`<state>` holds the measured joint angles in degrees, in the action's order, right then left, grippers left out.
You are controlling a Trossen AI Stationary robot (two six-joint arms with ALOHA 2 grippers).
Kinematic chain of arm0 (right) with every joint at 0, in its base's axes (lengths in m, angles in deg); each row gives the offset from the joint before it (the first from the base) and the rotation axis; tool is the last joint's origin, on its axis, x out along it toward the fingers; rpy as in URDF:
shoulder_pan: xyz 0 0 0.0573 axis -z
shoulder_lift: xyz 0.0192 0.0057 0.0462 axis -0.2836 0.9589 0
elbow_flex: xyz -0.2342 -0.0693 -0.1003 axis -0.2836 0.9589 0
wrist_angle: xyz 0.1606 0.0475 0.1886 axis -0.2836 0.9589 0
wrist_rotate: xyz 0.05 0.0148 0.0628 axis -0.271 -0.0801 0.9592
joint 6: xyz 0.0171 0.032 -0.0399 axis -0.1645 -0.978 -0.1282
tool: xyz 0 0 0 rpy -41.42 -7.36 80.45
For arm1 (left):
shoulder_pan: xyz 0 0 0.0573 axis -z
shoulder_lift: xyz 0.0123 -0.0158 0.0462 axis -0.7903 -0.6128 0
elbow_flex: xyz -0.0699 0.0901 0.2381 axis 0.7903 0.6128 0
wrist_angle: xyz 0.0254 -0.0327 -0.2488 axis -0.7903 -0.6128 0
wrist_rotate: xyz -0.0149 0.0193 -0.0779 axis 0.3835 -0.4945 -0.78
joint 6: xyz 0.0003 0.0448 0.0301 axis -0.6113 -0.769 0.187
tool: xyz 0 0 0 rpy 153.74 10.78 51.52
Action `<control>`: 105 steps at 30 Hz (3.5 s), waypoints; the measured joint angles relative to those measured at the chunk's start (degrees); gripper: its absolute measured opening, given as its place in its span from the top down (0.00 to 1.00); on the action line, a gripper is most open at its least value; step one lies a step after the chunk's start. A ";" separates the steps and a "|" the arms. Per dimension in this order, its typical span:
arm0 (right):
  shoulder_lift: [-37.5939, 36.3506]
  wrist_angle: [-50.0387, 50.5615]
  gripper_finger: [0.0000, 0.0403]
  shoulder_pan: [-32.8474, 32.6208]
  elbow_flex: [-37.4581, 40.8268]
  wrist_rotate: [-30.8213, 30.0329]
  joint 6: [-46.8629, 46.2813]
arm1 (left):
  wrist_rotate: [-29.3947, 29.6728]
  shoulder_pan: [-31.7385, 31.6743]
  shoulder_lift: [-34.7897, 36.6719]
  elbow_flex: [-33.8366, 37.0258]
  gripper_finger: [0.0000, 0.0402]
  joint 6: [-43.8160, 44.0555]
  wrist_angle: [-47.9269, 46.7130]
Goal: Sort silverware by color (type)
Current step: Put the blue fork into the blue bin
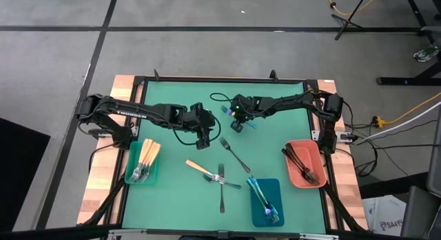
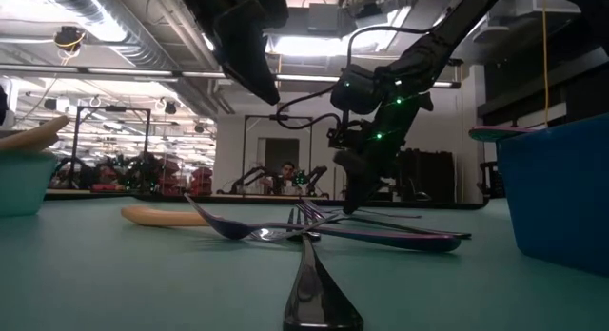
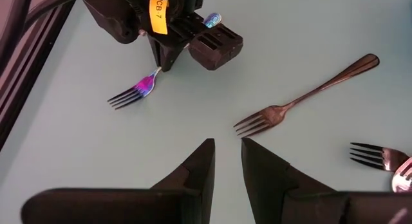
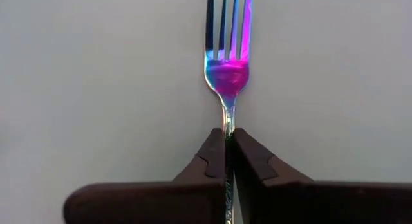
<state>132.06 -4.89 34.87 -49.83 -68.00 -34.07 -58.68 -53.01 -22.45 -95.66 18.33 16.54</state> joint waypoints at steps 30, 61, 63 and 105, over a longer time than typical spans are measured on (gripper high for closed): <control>0.24 0.47 1.00 -15.44 -13.85 3.69 39.44 | -2.90 1.28 23.16 0.02 0.82 26.03 -23.45; 0.04 -7.13 1.00 -32.03 -19.71 -27.07 86.91 | -1.10 0.29 17.79 -0.01 0.82 33.61 -10.58; 0.02 -7.83 1.00 -32.41 -19.71 -27.16 88.60 | -2.27 0.29 16.55 0.00 0.82 32.82 -8.66; 0.02 -17.29 1.00 -34.27 -19.71 -20.90 99.28 | -16.79 0.18 11.97 0.00 0.82 32.75 -0.80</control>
<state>132.08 -22.18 0.60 -69.55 -88.89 65.21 -75.47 -52.83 -10.48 -95.66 51.08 15.74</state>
